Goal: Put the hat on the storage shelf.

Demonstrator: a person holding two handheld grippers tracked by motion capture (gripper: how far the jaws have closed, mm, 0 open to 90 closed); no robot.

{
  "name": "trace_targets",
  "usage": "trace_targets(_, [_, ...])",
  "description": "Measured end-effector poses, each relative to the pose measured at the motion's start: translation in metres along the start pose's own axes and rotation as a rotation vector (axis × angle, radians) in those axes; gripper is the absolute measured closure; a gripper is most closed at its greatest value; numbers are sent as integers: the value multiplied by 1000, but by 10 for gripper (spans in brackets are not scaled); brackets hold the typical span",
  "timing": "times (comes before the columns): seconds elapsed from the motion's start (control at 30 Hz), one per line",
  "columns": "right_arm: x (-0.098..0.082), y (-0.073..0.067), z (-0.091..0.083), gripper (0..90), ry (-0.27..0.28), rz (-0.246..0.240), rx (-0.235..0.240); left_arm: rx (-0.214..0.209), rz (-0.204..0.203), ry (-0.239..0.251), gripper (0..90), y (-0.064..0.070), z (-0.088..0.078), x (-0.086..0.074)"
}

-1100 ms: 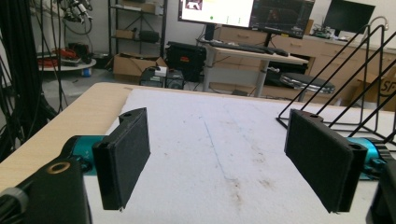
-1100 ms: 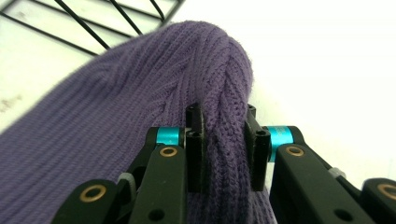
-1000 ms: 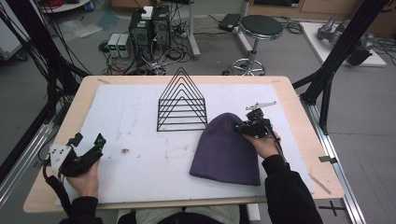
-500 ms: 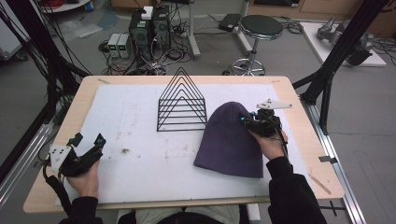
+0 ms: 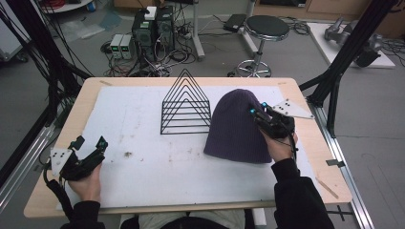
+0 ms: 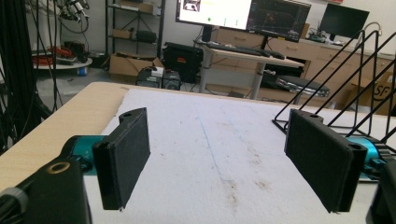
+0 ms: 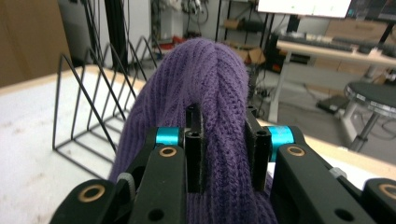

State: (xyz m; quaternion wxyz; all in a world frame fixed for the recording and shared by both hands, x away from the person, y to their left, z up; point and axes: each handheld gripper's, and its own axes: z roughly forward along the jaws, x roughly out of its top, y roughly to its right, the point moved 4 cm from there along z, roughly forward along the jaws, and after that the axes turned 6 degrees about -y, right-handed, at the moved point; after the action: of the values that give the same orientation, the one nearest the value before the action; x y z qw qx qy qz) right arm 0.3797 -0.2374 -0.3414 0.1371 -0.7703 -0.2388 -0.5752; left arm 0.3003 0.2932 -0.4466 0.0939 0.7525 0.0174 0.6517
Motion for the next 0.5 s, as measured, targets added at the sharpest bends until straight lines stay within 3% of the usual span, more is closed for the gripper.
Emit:
trace_targets(0.17, [12, -8, -5, 748, 59, -4, 19, 0, -6, 2, 225, -1, 0, 0])
trace_targets(0.27, [20, -12, -9, 747, 92, -32, 25, -6, -5, -1, 224, 1, 1, 0])
trace_targets(0.5, [50, -20, -20, 747, 190, -48, 42, -16, -3, -5, 210, 3, 3, 0])
